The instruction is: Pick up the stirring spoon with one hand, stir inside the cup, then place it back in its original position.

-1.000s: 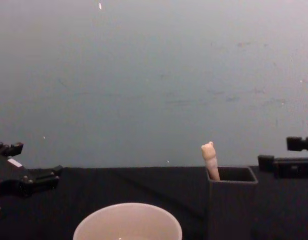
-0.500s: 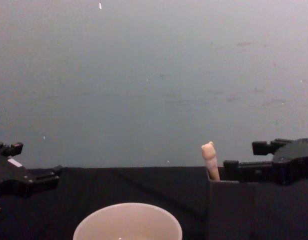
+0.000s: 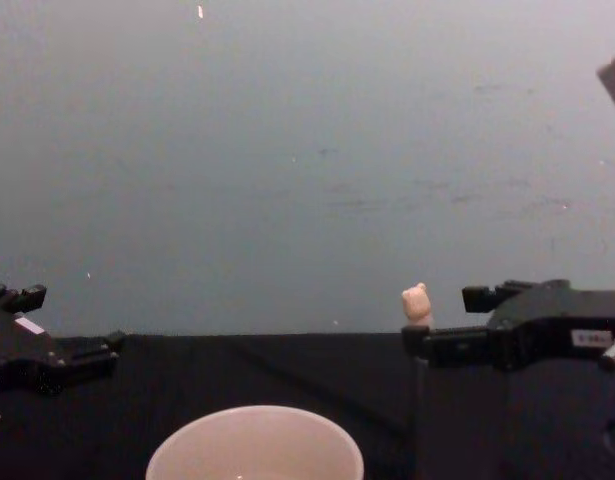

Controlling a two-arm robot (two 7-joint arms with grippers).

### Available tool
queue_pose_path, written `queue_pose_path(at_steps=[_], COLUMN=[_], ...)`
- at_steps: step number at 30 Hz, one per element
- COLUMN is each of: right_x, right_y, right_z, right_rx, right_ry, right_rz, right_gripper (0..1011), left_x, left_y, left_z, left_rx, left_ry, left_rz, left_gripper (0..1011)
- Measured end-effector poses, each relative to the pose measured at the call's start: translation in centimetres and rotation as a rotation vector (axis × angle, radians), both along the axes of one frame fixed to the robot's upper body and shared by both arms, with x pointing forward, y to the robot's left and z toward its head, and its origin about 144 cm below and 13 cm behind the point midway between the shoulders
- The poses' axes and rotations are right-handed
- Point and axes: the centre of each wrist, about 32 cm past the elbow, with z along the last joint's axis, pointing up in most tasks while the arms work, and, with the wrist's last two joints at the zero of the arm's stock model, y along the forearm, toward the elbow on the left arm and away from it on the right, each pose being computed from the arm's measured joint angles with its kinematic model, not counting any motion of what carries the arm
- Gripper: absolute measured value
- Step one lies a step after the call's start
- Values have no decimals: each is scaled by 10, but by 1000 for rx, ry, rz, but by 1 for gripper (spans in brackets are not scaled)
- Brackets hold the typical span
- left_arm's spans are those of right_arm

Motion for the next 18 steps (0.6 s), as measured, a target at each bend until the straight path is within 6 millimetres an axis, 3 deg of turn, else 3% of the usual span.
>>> queue_pose_path(at_steps=[18], right_x=[14], right_y=[13], right_z=[-5], right_rx=[-2], right_ry=[11], right_rz=[-15], right_gripper=[1002], left_x=[0], left_y=[0], left_z=[0], left_rx=[0], left_ry=[0], left_rz=[0], left_gripper=[1001])
